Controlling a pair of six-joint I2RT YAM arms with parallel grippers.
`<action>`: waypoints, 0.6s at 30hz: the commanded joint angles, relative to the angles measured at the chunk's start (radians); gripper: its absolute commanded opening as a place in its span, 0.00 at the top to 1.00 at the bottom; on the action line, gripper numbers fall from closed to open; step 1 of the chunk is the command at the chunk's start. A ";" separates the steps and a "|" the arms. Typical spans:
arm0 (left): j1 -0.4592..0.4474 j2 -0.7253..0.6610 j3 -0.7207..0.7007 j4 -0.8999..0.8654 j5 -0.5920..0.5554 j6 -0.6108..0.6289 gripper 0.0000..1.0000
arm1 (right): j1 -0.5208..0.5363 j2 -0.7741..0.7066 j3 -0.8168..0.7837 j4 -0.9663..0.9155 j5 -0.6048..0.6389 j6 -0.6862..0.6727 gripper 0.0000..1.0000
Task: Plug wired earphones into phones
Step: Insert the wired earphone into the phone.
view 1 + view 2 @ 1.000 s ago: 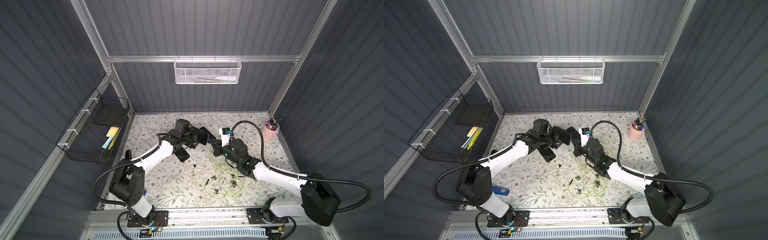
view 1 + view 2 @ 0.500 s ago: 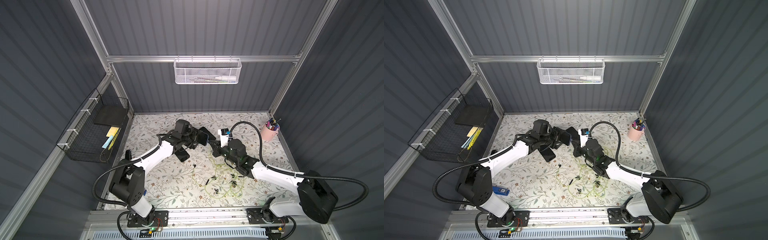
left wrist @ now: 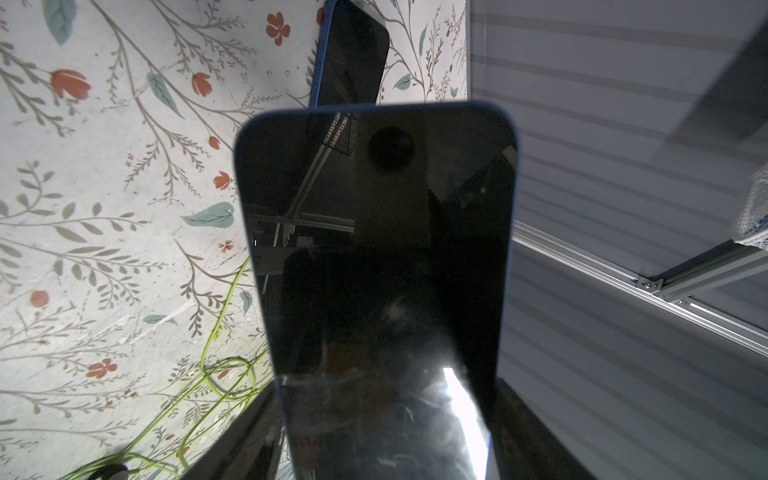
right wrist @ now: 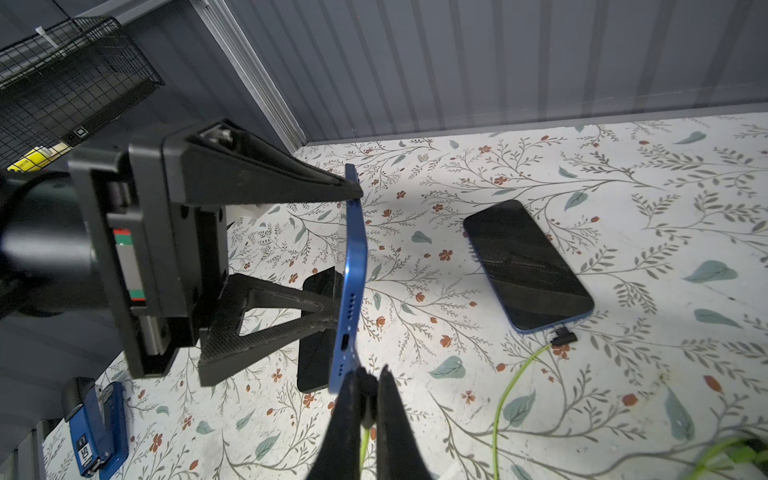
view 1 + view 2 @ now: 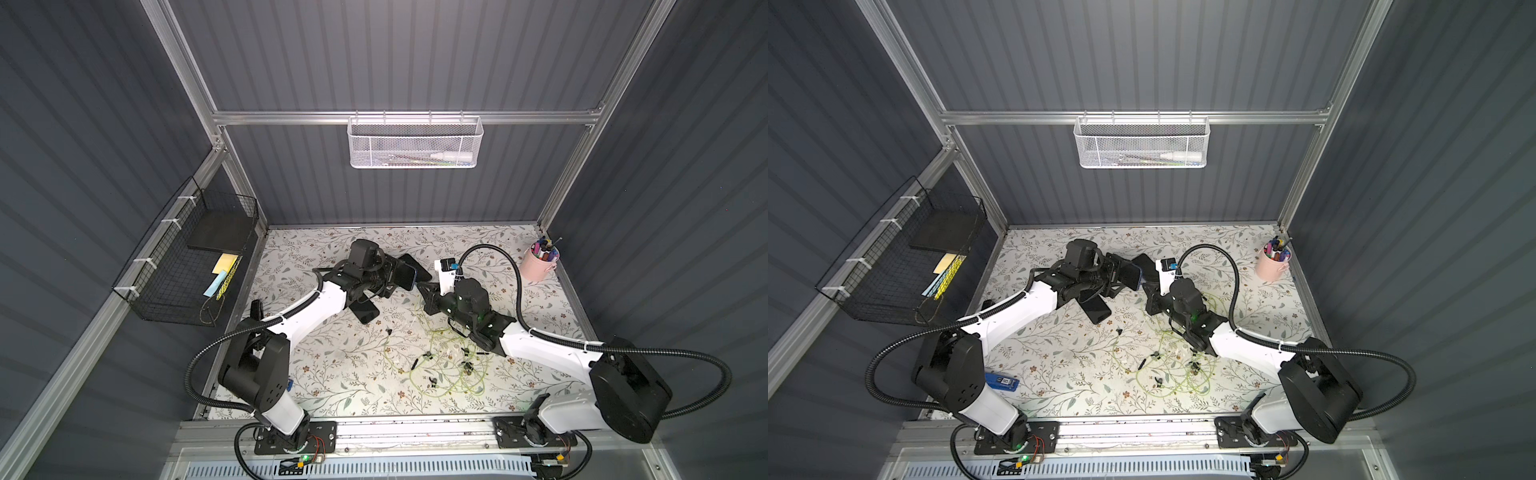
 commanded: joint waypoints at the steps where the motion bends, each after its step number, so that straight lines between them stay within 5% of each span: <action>1: 0.001 -0.011 -0.015 0.047 0.007 -0.015 1.00 | 0.003 -0.010 0.009 0.026 -0.011 0.010 1.00; 18: 0.000 -0.012 -0.015 0.058 0.011 -0.027 1.00 | 0.003 0.012 0.021 0.039 0.005 0.005 1.00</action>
